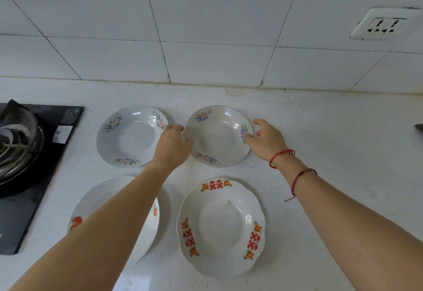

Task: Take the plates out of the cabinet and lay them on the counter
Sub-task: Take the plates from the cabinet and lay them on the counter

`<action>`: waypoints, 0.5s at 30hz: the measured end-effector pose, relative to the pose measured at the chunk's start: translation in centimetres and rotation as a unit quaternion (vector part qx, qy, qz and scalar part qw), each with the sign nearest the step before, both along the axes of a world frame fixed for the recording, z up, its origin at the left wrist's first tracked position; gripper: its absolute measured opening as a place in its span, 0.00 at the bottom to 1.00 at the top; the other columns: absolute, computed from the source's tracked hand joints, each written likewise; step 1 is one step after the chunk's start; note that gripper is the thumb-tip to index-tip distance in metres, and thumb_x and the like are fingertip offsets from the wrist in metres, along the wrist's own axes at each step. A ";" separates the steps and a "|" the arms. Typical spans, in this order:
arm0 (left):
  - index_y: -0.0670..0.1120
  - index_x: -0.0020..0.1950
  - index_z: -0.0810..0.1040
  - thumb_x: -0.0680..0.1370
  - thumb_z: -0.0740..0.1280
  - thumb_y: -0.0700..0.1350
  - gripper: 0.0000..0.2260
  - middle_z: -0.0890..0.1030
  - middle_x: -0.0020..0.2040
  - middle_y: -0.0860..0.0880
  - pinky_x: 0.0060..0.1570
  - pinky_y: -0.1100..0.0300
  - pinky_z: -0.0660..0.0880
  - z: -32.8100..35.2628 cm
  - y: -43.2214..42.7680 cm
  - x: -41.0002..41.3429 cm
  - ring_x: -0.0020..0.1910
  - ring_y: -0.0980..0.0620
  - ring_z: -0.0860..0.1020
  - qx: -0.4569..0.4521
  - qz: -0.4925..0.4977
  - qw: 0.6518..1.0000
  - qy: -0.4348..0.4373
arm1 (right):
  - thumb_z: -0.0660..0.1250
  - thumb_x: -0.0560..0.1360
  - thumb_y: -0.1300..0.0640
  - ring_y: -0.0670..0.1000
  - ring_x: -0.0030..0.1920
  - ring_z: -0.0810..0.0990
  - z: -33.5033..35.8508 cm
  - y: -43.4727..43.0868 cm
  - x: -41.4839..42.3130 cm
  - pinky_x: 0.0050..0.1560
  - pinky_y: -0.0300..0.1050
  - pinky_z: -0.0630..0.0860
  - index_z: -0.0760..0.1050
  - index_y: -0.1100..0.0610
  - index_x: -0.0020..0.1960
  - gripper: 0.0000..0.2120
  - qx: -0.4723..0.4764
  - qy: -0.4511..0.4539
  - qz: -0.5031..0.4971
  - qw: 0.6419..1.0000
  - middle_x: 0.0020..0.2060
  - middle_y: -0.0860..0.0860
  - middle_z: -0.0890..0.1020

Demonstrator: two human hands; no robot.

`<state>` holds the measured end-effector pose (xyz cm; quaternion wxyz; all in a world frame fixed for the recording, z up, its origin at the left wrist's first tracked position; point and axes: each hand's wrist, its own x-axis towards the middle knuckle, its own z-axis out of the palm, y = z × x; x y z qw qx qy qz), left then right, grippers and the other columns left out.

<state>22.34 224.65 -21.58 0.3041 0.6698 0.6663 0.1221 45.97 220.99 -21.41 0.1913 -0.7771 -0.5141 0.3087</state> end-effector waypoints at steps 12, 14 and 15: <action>0.43 0.74 0.66 0.75 0.54 0.66 0.36 0.66 0.74 0.35 0.68 0.38 0.65 4.6 -7.7 -3.8 0.74 0.34 0.62 0.178 -0.137 0.959 0.171 | 0.58 0.77 0.37 0.59 0.71 0.63 4.7 -7.7 -1.9 0.65 0.57 0.67 0.56 0.48 0.77 0.32 0.057 -0.225 0.111 0.966 0.74 0.58 0.61; 0.44 0.76 0.65 0.75 0.51 0.67 0.37 0.64 0.76 0.36 0.70 0.39 0.61 4.9 -8.9 -4.1 0.76 0.35 0.60 0.179 -0.144 0.955 0.189 | 0.57 0.77 0.36 0.60 0.72 0.61 5.0 -9.0 -2.0 0.66 0.58 0.66 0.56 0.47 0.77 0.32 0.065 -0.257 0.124 0.956 0.75 0.58 0.60; 0.44 0.76 0.64 0.75 0.50 0.68 0.38 0.63 0.76 0.36 0.71 0.40 0.61 5.1 -9.4 -4.2 0.76 0.36 0.59 0.177 -0.148 0.953 0.194 | 0.57 0.76 0.36 0.60 0.72 0.61 5.2 -9.5 -2.1 0.67 0.59 0.65 0.56 0.47 0.77 0.32 0.067 -0.267 0.128 0.953 0.75 0.59 0.59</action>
